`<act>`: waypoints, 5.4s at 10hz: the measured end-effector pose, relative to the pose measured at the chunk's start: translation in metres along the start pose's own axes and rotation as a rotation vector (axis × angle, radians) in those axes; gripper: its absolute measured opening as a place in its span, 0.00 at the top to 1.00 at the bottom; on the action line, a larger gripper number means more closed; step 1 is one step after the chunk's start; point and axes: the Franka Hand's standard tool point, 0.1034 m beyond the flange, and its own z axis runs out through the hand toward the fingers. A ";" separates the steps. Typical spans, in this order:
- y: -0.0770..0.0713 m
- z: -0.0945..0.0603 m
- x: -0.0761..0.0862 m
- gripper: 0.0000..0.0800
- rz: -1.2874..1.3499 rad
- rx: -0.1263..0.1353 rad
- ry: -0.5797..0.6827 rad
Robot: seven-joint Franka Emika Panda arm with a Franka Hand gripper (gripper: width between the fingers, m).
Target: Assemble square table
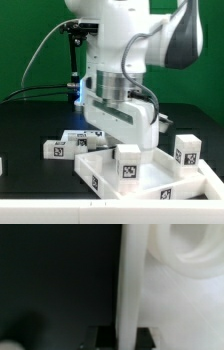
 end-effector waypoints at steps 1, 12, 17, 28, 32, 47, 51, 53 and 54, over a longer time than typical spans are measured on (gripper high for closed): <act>0.002 -0.003 0.007 0.93 -0.104 -0.013 -0.032; -0.031 -0.012 0.075 0.93 -1.170 -0.014 0.031; -0.073 -0.026 0.082 0.93 -1.593 -0.056 0.056; -0.104 -0.039 0.079 0.93 -2.281 -0.163 0.065; -0.134 -0.047 0.066 0.93 -2.491 -0.143 0.103; -0.169 -0.024 0.052 0.93 -2.493 -0.114 0.152; -0.184 -0.024 0.042 0.93 -2.498 -0.128 0.163; -0.185 -0.024 0.043 0.93 -2.505 -0.132 0.168; -0.183 -0.024 0.047 0.93 -2.519 -0.134 0.170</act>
Offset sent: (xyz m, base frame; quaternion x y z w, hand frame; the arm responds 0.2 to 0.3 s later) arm 0.0000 0.0000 0.0000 0.0000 0.0000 -0.1296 0.9916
